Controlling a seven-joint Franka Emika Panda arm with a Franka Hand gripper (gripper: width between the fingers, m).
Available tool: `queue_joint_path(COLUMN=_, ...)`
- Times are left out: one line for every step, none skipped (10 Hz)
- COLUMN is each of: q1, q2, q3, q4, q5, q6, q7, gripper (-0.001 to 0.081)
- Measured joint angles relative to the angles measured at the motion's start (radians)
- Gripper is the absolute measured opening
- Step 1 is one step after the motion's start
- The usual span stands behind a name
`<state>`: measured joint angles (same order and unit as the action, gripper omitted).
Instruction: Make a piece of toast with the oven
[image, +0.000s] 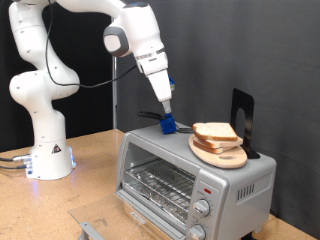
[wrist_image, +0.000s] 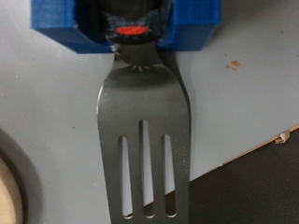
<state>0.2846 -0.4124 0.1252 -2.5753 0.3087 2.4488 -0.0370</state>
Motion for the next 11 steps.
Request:
queue_joint_path(q1=-0.001, q2=0.001, q3=0.008, q4=-0.011, q5=-0.001, q6=0.016, q7=0.009, gripper=0.0806)
queue_joint_path(q1=-0.001, q2=0.006, q3=0.016, q4=-0.019, q5=-0.002, q6=0.031, q7=0.022, gripper=0.0806)
queue_joint_path(q1=-0.002, q2=0.016, q3=0.022, q4=-0.024, q5=-0.003, q6=0.045, q7=0.032, gripper=0.0806)
queue_joint_path(q1=-0.002, q2=0.028, q3=0.026, q4=-0.026, q5=-0.004, q6=0.057, q7=0.038, gripper=0.0806)
queue_joint_path(q1=-0.002, q2=0.039, q3=0.03, q4=-0.028, q5=-0.004, q6=0.07, q7=0.042, gripper=0.0806)
queue_joint_path(q1=-0.002, q2=0.052, q3=0.032, q4=-0.028, q5=-0.004, q6=0.079, q7=0.044, gripper=0.0806)
queue_joint_path(q1=-0.002, q2=0.06, q3=0.032, q4=-0.028, q5=-0.004, q6=0.082, q7=0.044, gripper=0.0806)
queue_joint_path(q1=-0.002, q2=0.069, q3=0.032, q4=-0.028, q5=-0.004, q6=0.082, q7=0.044, gripper=0.0806)
queue_joint_path(q1=-0.002, q2=0.075, q3=0.032, q4=-0.028, q5=-0.003, q6=0.083, q7=0.044, gripper=0.0806)
queue_joint_path(q1=-0.001, q2=0.077, q3=0.032, q4=-0.029, q5=-0.001, q6=0.083, q7=0.044, gripper=0.0806)
queue_joint_path(q1=-0.001, q2=0.078, q3=0.032, q4=-0.03, q5=0.001, q6=0.083, q7=0.044, gripper=0.0806)
